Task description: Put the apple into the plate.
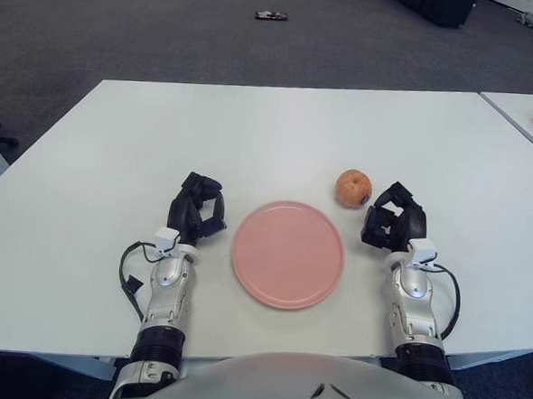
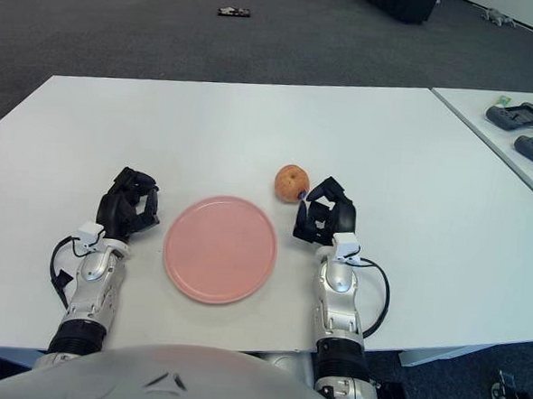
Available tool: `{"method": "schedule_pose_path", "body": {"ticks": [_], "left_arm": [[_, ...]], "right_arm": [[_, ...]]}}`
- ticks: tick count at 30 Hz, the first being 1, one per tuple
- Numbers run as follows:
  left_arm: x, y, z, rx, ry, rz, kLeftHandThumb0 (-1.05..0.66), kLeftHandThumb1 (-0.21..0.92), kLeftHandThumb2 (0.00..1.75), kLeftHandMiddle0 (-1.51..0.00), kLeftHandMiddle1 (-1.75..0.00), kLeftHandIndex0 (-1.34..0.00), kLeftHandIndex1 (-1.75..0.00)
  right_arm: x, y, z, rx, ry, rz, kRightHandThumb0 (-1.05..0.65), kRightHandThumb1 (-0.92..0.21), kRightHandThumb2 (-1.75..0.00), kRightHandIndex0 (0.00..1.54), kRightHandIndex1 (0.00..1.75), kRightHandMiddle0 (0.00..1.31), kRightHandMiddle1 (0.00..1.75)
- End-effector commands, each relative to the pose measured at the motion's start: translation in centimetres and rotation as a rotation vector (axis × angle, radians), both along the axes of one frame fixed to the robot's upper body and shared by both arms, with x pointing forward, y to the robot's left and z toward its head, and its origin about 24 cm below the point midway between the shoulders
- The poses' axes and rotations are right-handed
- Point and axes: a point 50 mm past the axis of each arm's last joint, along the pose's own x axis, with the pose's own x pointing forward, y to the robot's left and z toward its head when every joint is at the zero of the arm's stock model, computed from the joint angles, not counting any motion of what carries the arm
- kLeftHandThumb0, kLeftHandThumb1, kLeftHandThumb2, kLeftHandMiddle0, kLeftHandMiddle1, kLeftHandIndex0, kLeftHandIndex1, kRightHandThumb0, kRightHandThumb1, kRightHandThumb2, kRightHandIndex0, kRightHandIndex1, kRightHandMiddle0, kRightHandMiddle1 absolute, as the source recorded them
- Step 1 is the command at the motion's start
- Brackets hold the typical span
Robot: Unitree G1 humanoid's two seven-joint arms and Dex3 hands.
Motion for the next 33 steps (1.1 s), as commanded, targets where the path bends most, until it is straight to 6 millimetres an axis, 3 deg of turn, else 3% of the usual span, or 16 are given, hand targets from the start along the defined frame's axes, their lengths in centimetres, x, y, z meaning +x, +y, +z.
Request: {"method": "schedule_pose_path", "body": {"ticks": [1, 2, 3, 4, 5, 6, 8, 9, 10, 12, 13, 16, 20, 33], "left_arm": [[-1.1, 0.0, -1.8, -0.008, 0.1, 0.015, -0.43, 0.48, 1.13, -0.84, -1.75, -0.48, -1.75], [-1.0, 0.0, -1.8, -0.008, 0.1, 0.015, -0.43, 0.48, 1.13, -0.84, -1.75, -0.48, -1.75], [-1.0, 0.0, -1.8, -0.008, 0.099, 0.015, -0.43, 0.48, 1.12, -0.84, -1.75, -0.48, -1.75], [-1.0, 0.0, -1.8, -0.009, 0.1, 0.014, -0.43, 0.48, 1.12, -0.84, -1.75, -0.48, -1.75], [-1.0, 0.0, -1.8, -0.01, 0.1, 0.014, -0.43, 0.48, 1.12, -0.84, -1.75, -0.48, -1.75], [-1.0, 0.0, -1.8, -0.013, 0.101, 0.013, -0.43, 0.48, 1.12, -0.84, -1.75, -0.48, -1.75], [-1.0, 0.0, -1.8, -0.017, 0.102, 0.011, -0.43, 0.48, 1.12, -0.84, -1.75, -0.48, -1.75], [-1.0, 0.0, -1.8, -0.018, 0.101, 0.011, -0.43, 0.48, 1.12, -0.84, -1.75, -0.48, -1.75], [-1.0, 0.0, -1.8, -0.018, 0.101, 0.011, -0.43, 0.48, 1.13, -0.84, -1.75, -0.48, -1.75], [-1.0, 0.0, -1.8, -0.017, 0.099, 0.012, -0.43, 0.47, 1.14, -0.85, -1.75, -0.49, -1.75], [-1.0, 0.0, -1.7, -0.016, 0.098, 0.012, -0.43, 0.47, 1.14, -0.85, -1.75, -0.49, -1.75], [-0.9, 0.0, -1.7, -0.015, 0.098, 0.012, -0.43, 0.46, 1.15, -0.85, -1.75, -0.49, -1.75], [-1.0, -0.1, -1.8, -0.015, 0.099, 0.012, -0.43, 0.47, 1.14, -0.83, -1.75, -0.49, -1.75], [-1.1, -0.2, -1.8, -0.008, 0.099, 0.014, -0.43, 0.48, 1.13, -0.82, -1.75, -0.48, -1.75]], "right_arm": [[1.1, -0.1, 2.3, -0.118, -0.117, 0.033, -0.47, -0.35, -1.28, 1.15, 1.75, 0.59, 1.75], [1.2, 0.0, 2.9, -0.163, -0.116, 0.06, -0.46, -0.38, -1.25, 1.12, 1.75, 0.56, 1.75], [1.3, 0.1, 3.2, -0.195, -0.115, 0.078, -0.43, -0.52, -1.06, 0.83, 1.75, 0.46, 1.75], [1.4, 0.1, 3.6, -0.233, -0.109, 0.103, -0.42, -0.59, -0.97, 0.73, 1.75, 0.41, 1.75], [1.4, 0.1, 3.9, -0.257, -0.103, 0.118, -0.39, -0.71, -0.81, 0.47, 1.71, 0.33, 1.75], [1.4, 0.1, 4.1, -0.282, -0.094, 0.136, -0.38, -0.79, -0.71, 0.3, 1.69, 0.28, 1.75], [1.4, 0.1, 4.3, -0.342, -0.074, 0.166, -0.53, -0.77, -0.83, 0.15, 1.5, 0.14, 1.58], [1.5, 0.1, 4.5, -0.426, -0.056, 0.201, -0.61, -0.74, -0.88, 0.1, 1.29, 0.09, 1.43], [1.6, 0.0, 4.6, -0.485, -0.043, 0.223, -0.65, -0.72, -0.88, 0.08, 1.08, 0.07, 1.3], [1.8, -0.1, 4.9, -0.573, -0.022, 0.258, -0.76, -0.69, -0.85, 0.03, 0.48, 0.03, 0.82], [2.0, -0.1, 5.0, -0.604, -0.014, 0.273, -0.79, -0.69, -0.83, 0.02, 0.3, 0.02, 0.65], [2.6, 0.0, 5.2, -0.655, 0.002, 0.295, -0.88, -0.65, -0.78, 0.01, 0.1, 0.01, 0.27], [3.7, 0.5, 5.0, -0.716, 0.013, 0.314, -1.0, -0.62, -0.7, 0.0, 0.02, 0.0, 0.06], [6.0, 1.7, 5.5, -0.878, 0.007, 0.396, -1.04, -0.56, -0.62, 0.0, 0.0, 0.0, 0.0]]}}
